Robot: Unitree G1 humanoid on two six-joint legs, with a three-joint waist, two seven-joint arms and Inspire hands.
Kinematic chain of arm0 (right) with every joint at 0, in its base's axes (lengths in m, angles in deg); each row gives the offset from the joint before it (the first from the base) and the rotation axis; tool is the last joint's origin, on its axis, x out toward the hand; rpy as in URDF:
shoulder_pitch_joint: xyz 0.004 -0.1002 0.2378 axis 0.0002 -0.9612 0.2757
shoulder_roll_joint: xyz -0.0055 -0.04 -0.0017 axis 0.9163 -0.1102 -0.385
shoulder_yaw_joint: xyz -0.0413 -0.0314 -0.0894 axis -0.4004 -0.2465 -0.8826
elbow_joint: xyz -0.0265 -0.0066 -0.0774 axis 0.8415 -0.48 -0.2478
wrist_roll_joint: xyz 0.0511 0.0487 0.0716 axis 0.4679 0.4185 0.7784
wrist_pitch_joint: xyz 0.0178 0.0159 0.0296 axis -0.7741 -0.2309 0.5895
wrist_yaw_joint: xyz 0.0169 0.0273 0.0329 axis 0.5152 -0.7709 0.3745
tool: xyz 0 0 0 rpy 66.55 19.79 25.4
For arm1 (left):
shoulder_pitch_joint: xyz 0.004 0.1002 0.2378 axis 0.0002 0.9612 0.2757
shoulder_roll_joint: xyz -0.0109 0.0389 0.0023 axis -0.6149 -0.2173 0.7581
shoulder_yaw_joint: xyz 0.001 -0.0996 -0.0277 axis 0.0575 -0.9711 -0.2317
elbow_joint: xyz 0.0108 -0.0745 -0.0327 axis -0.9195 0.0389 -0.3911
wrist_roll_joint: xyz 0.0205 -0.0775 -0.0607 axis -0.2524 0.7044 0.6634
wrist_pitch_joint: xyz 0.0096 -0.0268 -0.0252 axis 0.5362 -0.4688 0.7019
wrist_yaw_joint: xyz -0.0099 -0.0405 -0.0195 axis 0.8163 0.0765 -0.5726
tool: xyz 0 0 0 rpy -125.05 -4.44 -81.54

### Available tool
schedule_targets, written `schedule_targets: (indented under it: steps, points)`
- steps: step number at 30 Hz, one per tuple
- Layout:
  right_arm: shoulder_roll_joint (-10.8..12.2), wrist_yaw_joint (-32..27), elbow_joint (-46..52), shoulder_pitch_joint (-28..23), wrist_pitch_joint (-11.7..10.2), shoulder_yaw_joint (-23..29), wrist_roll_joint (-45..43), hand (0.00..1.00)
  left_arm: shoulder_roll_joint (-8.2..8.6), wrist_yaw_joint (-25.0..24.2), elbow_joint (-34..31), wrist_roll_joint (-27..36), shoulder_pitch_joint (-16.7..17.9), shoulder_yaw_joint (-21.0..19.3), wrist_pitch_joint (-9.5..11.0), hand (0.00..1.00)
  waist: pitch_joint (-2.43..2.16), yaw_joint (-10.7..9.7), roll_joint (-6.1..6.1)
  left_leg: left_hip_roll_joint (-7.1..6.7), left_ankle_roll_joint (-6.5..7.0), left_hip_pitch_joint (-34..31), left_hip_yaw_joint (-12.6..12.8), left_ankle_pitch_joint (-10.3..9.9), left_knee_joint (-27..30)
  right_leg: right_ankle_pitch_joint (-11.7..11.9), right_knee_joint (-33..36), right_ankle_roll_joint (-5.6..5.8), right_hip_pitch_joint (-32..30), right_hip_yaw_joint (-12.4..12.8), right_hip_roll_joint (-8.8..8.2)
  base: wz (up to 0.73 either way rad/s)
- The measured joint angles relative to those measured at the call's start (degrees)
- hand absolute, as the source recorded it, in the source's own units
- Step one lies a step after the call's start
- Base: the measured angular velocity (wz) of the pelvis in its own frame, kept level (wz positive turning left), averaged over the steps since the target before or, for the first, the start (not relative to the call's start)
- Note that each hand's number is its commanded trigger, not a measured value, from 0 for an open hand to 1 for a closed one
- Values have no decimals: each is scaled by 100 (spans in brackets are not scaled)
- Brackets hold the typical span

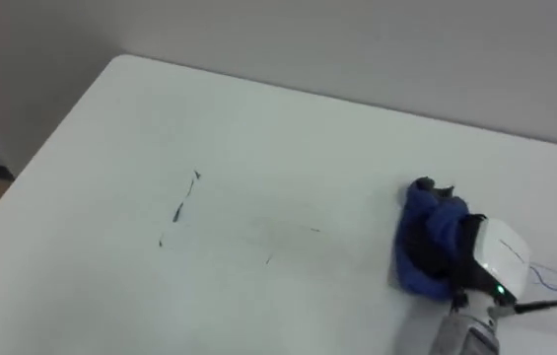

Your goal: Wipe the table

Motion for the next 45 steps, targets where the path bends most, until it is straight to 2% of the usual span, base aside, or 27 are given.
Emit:
schedule_targets:
  steps: [2,4,7,8,9,10,11,13,14,15,16,17,18,19,21,23,26,28,30,32,33,34,38,40,42,44,45]
  points:
    - [178,305,82,501,7,-475,-261,100,4,0,81,37,-102,61,-3,0,36,197,17,6,13,-65,-119,-2,-90,41,17,-41,-154,61,61,-23]
    - [492,647,61,1053,-27,-1074,-510,100,1,4,87,51,-158,107,-73,0,56,422,36,3,17,-181,-311,4,-94,66,22,-79,-279,66,104,3]
    - [529,796,35,1183,-208,-1282,-710,100,24,4,67,86,-5,112,-96,0,52,632,38,-20,31,-287,-510,41,-74,52,-27,-60,-284,39,90,32]
    - [528,777,17,1163,-227,-1281,-669,100,20,4,59,94,62,113,-108,0,50,624,36,-26,35,-292,-531,43,-62,49,-34,-54,-267,19,80,28]
    - [516,695,5,1045,-351,-1218,-593,100,24,10,33,121,213,101,-157,0,45,534,29,-41,43,-268,-557,48,-29,42,-46,-42,-200,-108,38,40]
    - [513,580,-47,835,-525,-1093,-576,100,24,22,29,130,349,99,-188,0,47,344,33,-45,45,-239,-574,49,17,41,-78,-41,-64,-304,2,47]
    - [507,508,-79,705,-583,-1015,-578,100,18,26,22,119,408,90,-189,0,38,257,28,-45,45,-220,-573,49,26,42,-118,-41,3,-377,-11,52]
    - [470,59,-103,53,-912,-586,-467,100,-8,41,13,-86,584,-58,-194,0,10,-77,-28,-86,45,-128,-565,49,24,12,-338,36,244,-420,-49,43]
    - [430,-53,-98,-137,-990,-447,-411,100,-11,41,13,-186,611,-139,-197,0,-15,-161,-64,-114,46,-117,-545,49,24,-19,-364,85,290,-419,-78,33]
    - [279,-289,-101,-510,-1122,-134,-304,100,-11,43,20,-456,638,-291,-210,0,-42,-260,-84,-134,47,-60,-456,50,22,-25,-428,106,395,-405,-99,14]
    - [140,-474,-154,-852,-1163,207,-177,100,-14,49,13,-623,671,-488,-208,0,-56,-311,-83,-141,47,41,-339,49,9,-28,-442,122,511,-386,-114,0]
    - [98,-567,-227,-973,-1168,373,-115,100,-22,57,10,-686,679,-568,-208,0,-61,-322,-80,-142,50,80,-276,48,-7,-32,-438,128,557,-371,-114,-21]
    - [-24,-713,-365,-1155,-1167,620,17,100,-59,59,-54,-708,715,-645,-208,0,-99,-352,-77,-143,71,154,-219,34,-5,-38,-439,138,623,-331,-114,-24]
    - [-141,-790,-468,-1279,-1166,770,76,100,-78,59,-162,-708,718,-664,-201,0,-108,-394,-64,-145,90,181,-201,21,1,-39,-427,140,636,-299,-113,-19]
    - [-198,-833,-611,-1326,-1158,964,162,100,-82,69,-216,-696,662,-664,-152,0,-113,-500,-50,-144,94,194,-199,20,-6,-36,-411,141,639,-280,-107,-5]
    - [-191,-838,-691,-1238,-1092,977,284,100,-68,71,-233,-683,573,-575,-137,0,-116,-494,-35,-133,101,247,-189,16,-39,-28,-398,132,657,-247,-85,-4]
    - [-131,-814,-601,-1033,-671,845,248,100,-3,164,-333,-623,505,-312,-96,0,-112,-310,-18,-136,162,284,-231,-17,-110,-22,-331,122,572,-109,-39,-23]
    - [-16,-558,-273,-803,-200,436,244,100,-3,191,-282,-400,494,-107,-144,0,-104,-64,-27,-127,172,266,-275,-36,-101,93,-312,37,412,78,55,-66]
    - [92,-158,200,-587,62,-38,115,100,-1,217,-127,-401,403,47,-183,0,-95,99,-23,-121,172,216,-310,-36,-107,168,-303,-17,266,167,118,-55]
    - [251,165,250,-88,117,-649,-24,100,-8,260,-27,-274,299,262,-253,0,-48,131,-14,-121,171,160,-391,-34,-109,213,-311,-52,182,224,167,-29]
    - [408,354,254,173,97,-935,-32,100,7,260,-26,-151,237,370,-252,0,5,167,-8,-124,170,159,-434,-33,-110,226,-305,-72,168,240,186,0]
    - [507,511,247,390,49,-1163,-44,100,24,259,-28,-60,191,460,-242,0,41,232,-1,-123,169,142,-487,-33,-110,231,-307,-79,167,244,199,8]
    - [520,663,147,589,-207,-1288,-210,100,27,252,-151,-19,283,505,-241,0,42,349,5,-131,171,41,-591,-30,-92,214,-325,-54,126,185,185,18]
    - [508,523,137,382,-450,-1120,-198,100,12,251,-155,17,454,462,-294,0,23,177,-12,-142,176,26,-590,-27,-66,197,-335,-29,148,36,153,13]
    - [435,234,63,41,-707,-910,-199,100,9,251,-152,-81,616,397,-307,0,28,-22,15,-153,180,70,-581,-24,-63,180,-359,-2,263,-127,108,34]
    - [409,-53,16,-390,-925,-473,-171,100,2,251,-157,-200,725,145,-307,0,-19,-318,-18,-184,185,163,-544,-21,-68,142,-447,58,424,-130,55,40]
    - [373,-259,-6,-742,-1021,-36,-147,100,5,250,-134,-386,776,-128,-312,0,-39,-417,-42,-205,199,228,-441,-12,-81,112,-473,99,515,-113,21,17]
